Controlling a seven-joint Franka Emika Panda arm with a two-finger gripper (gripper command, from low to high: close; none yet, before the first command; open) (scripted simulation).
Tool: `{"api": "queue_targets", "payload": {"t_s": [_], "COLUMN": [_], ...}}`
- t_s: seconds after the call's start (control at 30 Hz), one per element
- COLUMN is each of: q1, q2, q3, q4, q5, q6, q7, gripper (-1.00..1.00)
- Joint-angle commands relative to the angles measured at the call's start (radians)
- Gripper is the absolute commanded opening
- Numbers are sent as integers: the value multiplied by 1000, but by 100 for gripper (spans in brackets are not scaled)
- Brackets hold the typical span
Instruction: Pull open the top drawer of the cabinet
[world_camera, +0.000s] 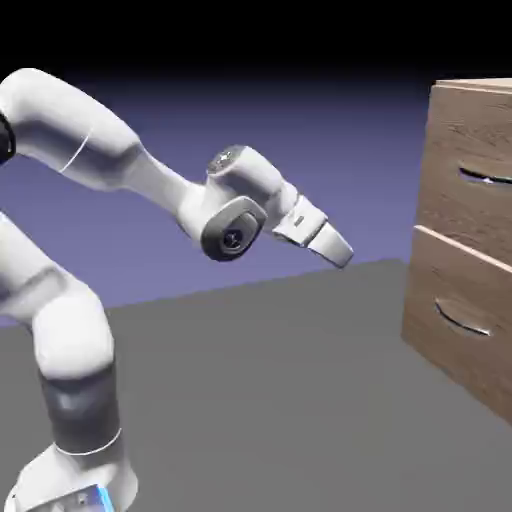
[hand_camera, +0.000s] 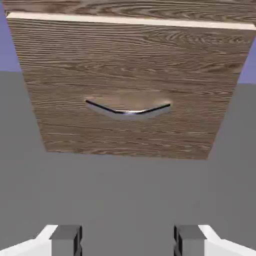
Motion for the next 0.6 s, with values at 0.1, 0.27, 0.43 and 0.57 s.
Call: {"api": "queue_targets", "payload": {"t_s": [0.1,0.27,0.43,0.57], "q1": [71,161,250,322], "q2": [141,316,492,633], "q3": [-120,-270,-420,-540], "q4": [61,138,215,276], "q5": [174,391,609,783], "q6": [-41,-92,-143,-184], "q7": [35,78,122,156], "gripper": [0,0,0,0]}}
